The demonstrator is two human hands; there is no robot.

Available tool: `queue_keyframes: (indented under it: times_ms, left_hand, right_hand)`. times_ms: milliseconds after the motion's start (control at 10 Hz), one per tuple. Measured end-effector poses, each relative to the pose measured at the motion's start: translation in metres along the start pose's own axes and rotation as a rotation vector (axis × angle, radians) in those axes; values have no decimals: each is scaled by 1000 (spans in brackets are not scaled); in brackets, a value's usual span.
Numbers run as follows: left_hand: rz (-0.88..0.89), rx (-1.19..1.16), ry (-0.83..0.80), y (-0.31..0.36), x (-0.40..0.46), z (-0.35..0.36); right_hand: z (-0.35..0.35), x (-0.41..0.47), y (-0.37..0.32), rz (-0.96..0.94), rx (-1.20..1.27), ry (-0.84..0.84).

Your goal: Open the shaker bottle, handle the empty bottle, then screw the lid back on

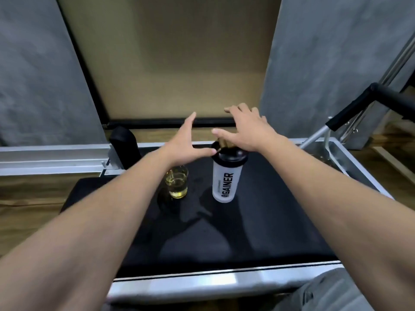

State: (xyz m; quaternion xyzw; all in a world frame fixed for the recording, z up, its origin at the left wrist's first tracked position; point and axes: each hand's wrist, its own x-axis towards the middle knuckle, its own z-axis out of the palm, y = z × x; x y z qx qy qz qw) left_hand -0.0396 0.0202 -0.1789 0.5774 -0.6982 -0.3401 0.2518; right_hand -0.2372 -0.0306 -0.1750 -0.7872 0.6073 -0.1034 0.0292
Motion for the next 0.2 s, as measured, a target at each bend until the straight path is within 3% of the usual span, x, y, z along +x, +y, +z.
queue_keyframes:
  times_ms: [100,200]
  left_hand:
    - [92,153,168,8,17,-51]
    - [237,110,393,51,28,-114]
  right_hand:
    - [-41,8,-10,-48,89,101]
    - [-103,16,-31,-131,336,308]
